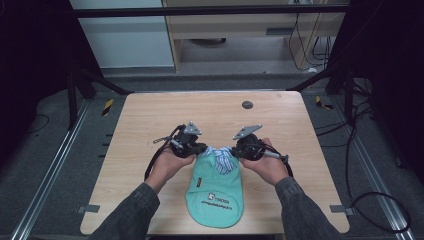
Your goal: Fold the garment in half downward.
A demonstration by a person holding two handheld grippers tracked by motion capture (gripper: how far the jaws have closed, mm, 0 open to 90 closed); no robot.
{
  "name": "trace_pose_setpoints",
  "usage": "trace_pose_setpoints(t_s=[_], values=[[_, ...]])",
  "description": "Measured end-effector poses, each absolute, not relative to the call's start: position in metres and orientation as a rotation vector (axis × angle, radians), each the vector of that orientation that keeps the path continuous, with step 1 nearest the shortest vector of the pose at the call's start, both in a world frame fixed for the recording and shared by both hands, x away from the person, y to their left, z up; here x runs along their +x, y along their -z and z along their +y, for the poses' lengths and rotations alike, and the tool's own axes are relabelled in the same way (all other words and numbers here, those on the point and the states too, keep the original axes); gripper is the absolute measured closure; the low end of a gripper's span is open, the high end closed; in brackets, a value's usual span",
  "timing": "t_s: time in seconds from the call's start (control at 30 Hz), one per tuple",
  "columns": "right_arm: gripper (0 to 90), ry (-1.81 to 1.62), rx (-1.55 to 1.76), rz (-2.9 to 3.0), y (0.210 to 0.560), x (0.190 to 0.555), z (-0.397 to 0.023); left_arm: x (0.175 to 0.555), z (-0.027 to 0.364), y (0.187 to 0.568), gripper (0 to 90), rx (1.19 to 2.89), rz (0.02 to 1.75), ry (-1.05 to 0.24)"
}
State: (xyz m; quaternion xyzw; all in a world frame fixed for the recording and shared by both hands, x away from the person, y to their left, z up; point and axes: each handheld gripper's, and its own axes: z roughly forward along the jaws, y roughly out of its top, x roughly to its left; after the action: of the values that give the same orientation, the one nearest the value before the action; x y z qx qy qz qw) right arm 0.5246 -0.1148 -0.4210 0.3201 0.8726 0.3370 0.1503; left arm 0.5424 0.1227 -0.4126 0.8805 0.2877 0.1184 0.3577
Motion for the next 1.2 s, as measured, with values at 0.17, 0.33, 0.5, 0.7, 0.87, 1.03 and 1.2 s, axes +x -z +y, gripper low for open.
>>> trace_pose_setpoints(t_s=[0.17,0.33,0.5,0.7,0.87,1.03,1.2], values=[[84.1,-0.951,0.901,2.512,0.416,0.526,-0.112,0.542,0.125,0.41,85.5,2.279,0.735,-0.307],[84.1,-0.95,0.873,2.522,0.413,0.525,-0.108,0.541,0.128,0.41,85.5,2.282,0.732,-0.312],[84.1,-0.943,0.869,2.526,0.411,0.525,-0.107,0.54,0.129,0.409,85.5,2.284,0.724,-0.313],[84.1,-0.942,0.86,2.534,0.411,0.524,-0.107,0.541,0.128,0.41,85.5,2.291,0.723,-0.31],[84.1,-0.945,0.847,2.541,0.411,0.525,-0.106,0.541,0.13,0.41,85.5,2.287,0.73,-0.307],[84.1,-0.956,0.844,2.543,0.412,0.526,-0.106,0.545,0.13,0.41,85.5,2.302,0.72,-0.295],[84.1,-0.947,0.842,2.555,0.412,0.531,-0.108,0.552,0.13,0.407,85.5,2.309,0.704,-0.287]])
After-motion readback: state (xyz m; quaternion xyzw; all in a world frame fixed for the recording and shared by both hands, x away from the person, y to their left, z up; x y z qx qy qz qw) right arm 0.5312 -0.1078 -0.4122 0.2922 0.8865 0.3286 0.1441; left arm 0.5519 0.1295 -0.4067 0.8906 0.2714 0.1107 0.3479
